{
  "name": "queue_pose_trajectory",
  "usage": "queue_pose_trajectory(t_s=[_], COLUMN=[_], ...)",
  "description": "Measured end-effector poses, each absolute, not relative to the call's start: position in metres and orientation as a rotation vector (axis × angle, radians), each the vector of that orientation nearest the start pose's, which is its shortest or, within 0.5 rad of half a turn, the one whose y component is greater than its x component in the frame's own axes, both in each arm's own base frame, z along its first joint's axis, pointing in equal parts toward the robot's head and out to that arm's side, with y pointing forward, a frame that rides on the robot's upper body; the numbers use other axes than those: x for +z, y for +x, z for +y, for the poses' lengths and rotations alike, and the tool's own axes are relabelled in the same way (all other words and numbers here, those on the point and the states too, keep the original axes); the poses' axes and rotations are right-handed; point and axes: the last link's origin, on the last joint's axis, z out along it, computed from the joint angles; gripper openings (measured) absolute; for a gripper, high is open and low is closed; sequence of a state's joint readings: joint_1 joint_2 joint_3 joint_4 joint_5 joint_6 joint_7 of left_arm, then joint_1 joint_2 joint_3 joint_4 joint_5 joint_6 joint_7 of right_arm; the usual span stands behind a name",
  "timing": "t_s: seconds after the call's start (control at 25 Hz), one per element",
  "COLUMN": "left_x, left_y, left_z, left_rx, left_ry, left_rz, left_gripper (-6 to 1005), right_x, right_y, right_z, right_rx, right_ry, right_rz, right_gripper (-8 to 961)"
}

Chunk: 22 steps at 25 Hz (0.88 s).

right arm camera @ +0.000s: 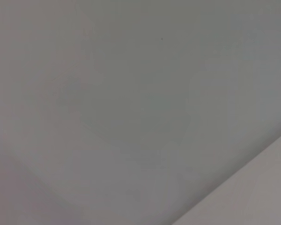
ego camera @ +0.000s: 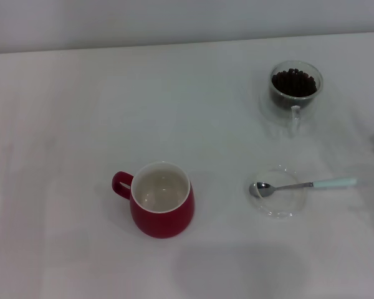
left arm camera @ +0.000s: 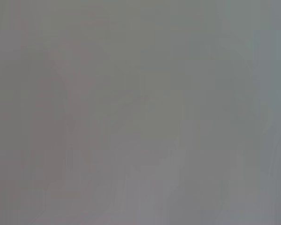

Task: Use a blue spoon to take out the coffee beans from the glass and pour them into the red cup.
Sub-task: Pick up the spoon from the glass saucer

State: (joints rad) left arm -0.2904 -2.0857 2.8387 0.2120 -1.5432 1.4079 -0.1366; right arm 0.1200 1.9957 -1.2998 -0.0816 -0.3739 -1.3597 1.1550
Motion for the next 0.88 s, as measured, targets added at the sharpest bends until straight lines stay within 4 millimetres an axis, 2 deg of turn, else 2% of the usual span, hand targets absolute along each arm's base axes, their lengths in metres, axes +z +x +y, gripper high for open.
queue_pose_trajectory(t_s=[0.32, 0.72, 0.88], left_x=[-0.006, -0.009, -0.01], left_y=[-0.357, -0.353, -0.351], left_z=[0.262, 0.263, 0.264], left_rx=[-0.765, -0.775, -0.78], left_ry=[-1.355, -1.38, -1.395], left_rz=[-0.631, -0.622, -0.616], left_gripper=[776, 773, 773], right_x=[0.025, 0.017, 0.011], right_y=[0.419, 0.416, 0.414], right_z=[0.201, 0.162, 0.154], right_rx=[1.139, 1.209, 1.205], right_ry=[-1.351, -1.357, -1.373], right_rz=[1.35, 1.43, 1.458], right_gripper=[795, 779, 773])
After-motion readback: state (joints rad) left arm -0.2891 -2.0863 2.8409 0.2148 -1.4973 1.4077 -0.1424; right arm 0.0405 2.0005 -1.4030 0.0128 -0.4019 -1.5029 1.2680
